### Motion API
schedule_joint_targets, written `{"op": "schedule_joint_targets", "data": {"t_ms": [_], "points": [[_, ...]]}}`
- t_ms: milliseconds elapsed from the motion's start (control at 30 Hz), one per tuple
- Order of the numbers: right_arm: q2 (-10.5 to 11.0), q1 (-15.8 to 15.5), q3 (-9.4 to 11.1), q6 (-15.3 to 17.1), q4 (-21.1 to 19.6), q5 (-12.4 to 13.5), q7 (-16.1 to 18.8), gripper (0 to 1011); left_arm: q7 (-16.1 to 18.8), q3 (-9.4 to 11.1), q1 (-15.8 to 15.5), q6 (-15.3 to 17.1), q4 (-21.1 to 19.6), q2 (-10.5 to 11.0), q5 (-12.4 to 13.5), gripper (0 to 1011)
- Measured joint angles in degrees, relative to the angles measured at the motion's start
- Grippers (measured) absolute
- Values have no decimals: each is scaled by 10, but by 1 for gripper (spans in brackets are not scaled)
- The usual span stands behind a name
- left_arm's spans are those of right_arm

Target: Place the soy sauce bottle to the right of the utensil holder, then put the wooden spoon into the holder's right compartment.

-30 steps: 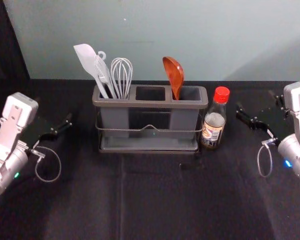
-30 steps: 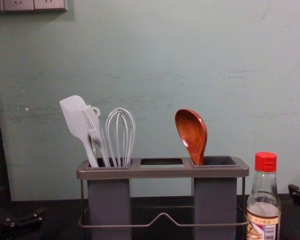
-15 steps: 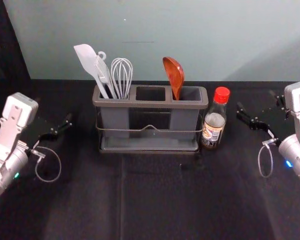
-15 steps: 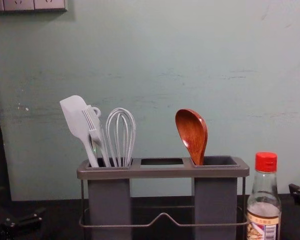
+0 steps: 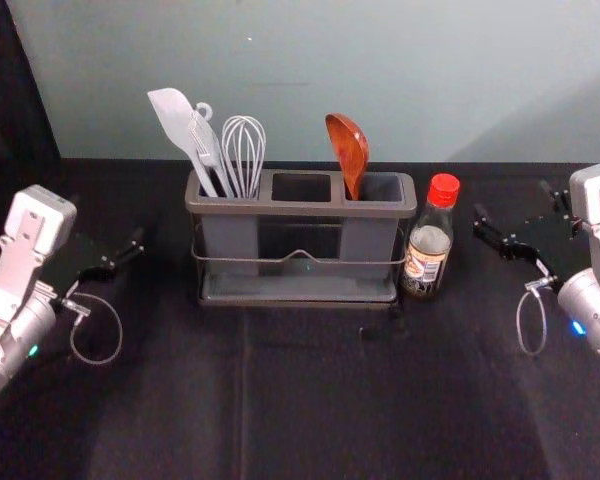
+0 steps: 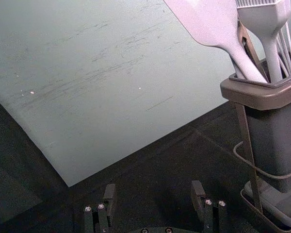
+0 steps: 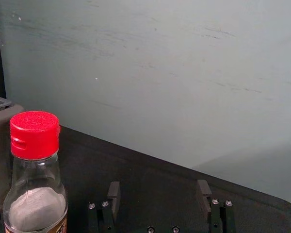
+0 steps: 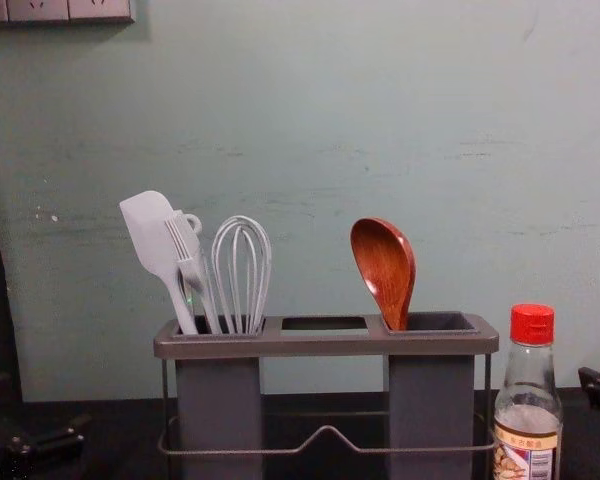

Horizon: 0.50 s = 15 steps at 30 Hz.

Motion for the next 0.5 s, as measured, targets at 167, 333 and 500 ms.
{"op": "schedule_joint_targets", "data": {"t_ms": [167,333,500], "points": [[0,0,0,0,0,0,0,1003,0,0,0,0,0,0,0,1000],[0,0,0,0,0,0,0,1003,0,0,0,0,0,0,0,1000],[0,0,0,0,0,0,0,1002,0,0,0,0,0,0,0,1000]]}}
